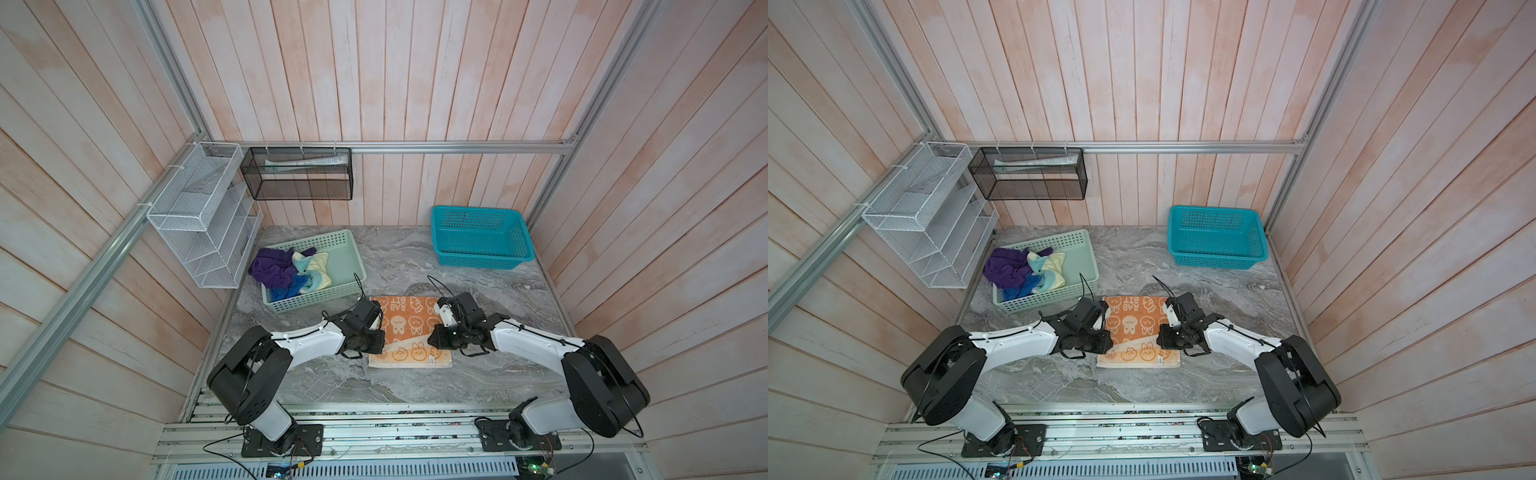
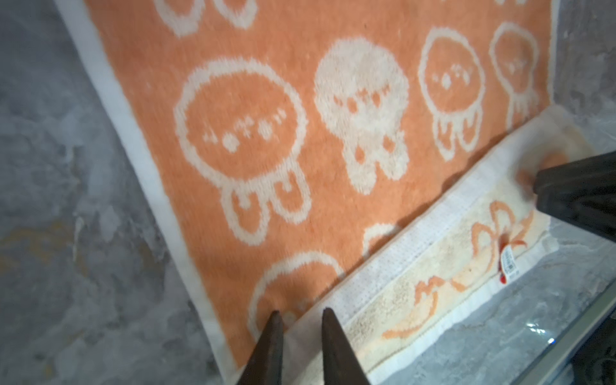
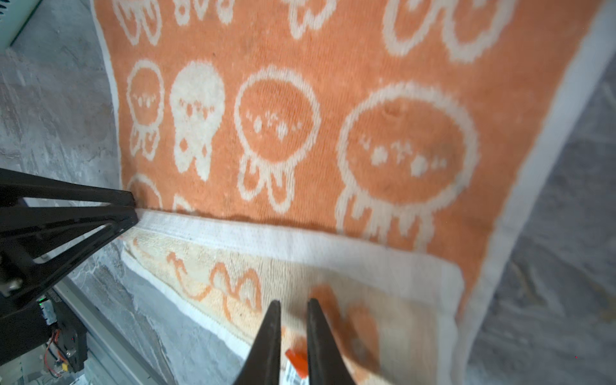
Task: Fold and stack the towels
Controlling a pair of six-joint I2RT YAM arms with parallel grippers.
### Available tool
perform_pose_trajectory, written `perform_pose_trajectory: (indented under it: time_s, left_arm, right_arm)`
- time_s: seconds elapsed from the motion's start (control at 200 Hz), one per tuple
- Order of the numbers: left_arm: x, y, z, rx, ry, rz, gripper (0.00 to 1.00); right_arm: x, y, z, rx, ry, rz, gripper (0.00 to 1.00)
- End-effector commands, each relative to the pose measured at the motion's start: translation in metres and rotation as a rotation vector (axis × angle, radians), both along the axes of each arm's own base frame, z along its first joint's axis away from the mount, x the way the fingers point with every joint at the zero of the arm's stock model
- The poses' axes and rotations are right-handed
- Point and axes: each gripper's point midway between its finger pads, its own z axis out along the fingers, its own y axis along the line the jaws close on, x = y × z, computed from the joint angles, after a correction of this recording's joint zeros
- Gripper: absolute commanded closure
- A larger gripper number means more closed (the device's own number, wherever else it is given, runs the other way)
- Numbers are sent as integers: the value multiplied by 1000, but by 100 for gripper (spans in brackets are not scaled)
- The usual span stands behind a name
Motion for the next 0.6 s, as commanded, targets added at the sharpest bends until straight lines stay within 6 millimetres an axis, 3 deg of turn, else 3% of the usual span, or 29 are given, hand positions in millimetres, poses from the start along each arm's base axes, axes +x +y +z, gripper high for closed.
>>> perform_pose_trajectory:
  time_s: [0.0, 0.16, 0.325, 0.475, 0.595]
  left_arm:
    - [-21, 0, 2, 16, -17, -11, 76]
    - [-53, -1, 2, 37, -31, -49, 76]
    - [-80, -2, 6, 57, -46, -81, 76]
    - [-77, 0, 28, 17, -84, -39, 76]
    - [-57, -3, 42, -29, -84, 9, 75]
  right_arm:
    - [-23, -13, -3, -42, 36, -37, 83]
    - [-40, -23, 10, -32, 18, -85, 82]
    - [-32, -29, 41, -5, -74, -139, 80]
    - [-13, -26, 49, -10, -152, -154, 74]
    - [8, -32, 35, -125, -160, -154, 65]
